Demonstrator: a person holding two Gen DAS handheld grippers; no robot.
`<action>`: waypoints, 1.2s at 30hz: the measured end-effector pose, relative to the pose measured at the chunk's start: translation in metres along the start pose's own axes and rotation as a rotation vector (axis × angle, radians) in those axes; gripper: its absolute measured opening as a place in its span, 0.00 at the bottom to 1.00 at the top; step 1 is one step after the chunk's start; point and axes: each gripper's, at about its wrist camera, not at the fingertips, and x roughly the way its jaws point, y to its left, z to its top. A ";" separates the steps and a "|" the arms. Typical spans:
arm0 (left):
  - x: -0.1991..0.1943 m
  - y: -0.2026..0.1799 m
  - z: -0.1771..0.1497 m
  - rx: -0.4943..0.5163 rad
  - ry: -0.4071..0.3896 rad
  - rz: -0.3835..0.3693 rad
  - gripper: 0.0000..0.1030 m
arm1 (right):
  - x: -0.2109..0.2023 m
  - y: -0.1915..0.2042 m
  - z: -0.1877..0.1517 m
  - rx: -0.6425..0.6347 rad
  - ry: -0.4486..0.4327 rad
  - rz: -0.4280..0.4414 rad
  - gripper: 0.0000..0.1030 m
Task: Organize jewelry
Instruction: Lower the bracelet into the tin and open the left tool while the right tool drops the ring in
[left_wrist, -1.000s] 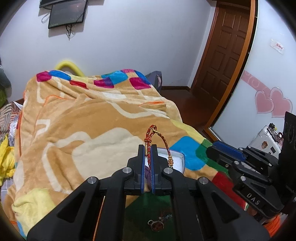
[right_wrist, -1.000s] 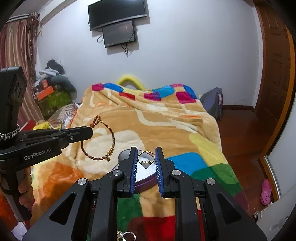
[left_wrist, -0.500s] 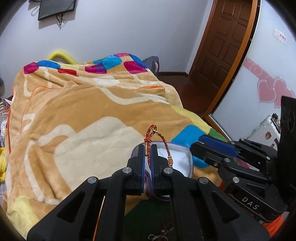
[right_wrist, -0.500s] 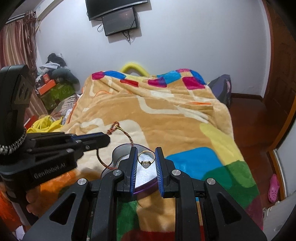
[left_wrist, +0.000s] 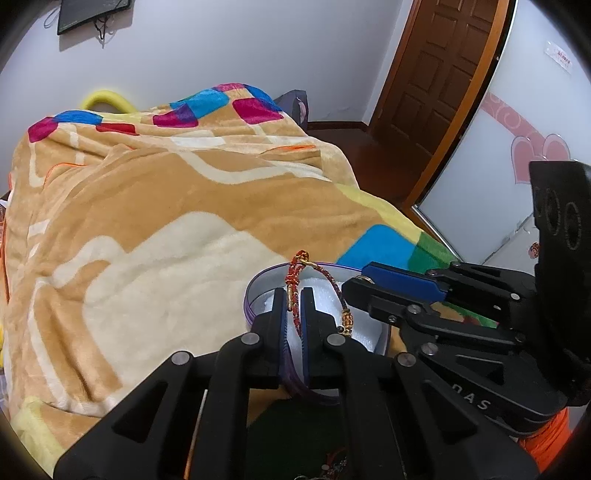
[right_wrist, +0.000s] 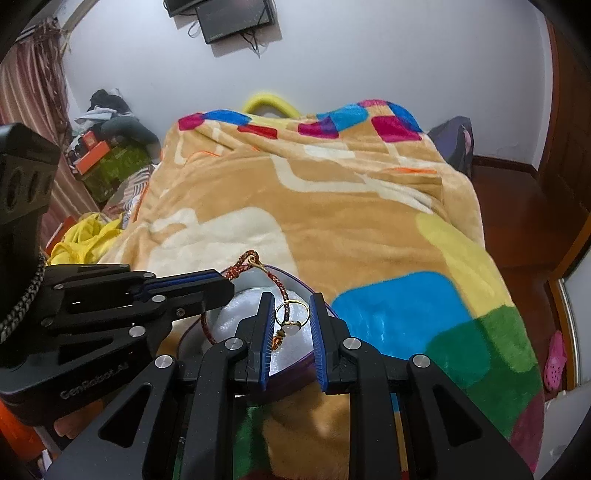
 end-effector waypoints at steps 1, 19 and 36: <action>0.000 0.000 0.000 0.000 0.001 -0.003 0.04 | 0.001 0.000 0.000 0.000 0.005 -0.002 0.17; -0.027 -0.004 -0.006 0.033 -0.019 0.057 0.18 | -0.021 0.008 -0.001 -0.028 -0.011 -0.022 0.17; -0.115 -0.030 -0.031 0.088 -0.119 0.099 0.45 | -0.101 0.035 -0.020 -0.087 -0.137 -0.100 0.32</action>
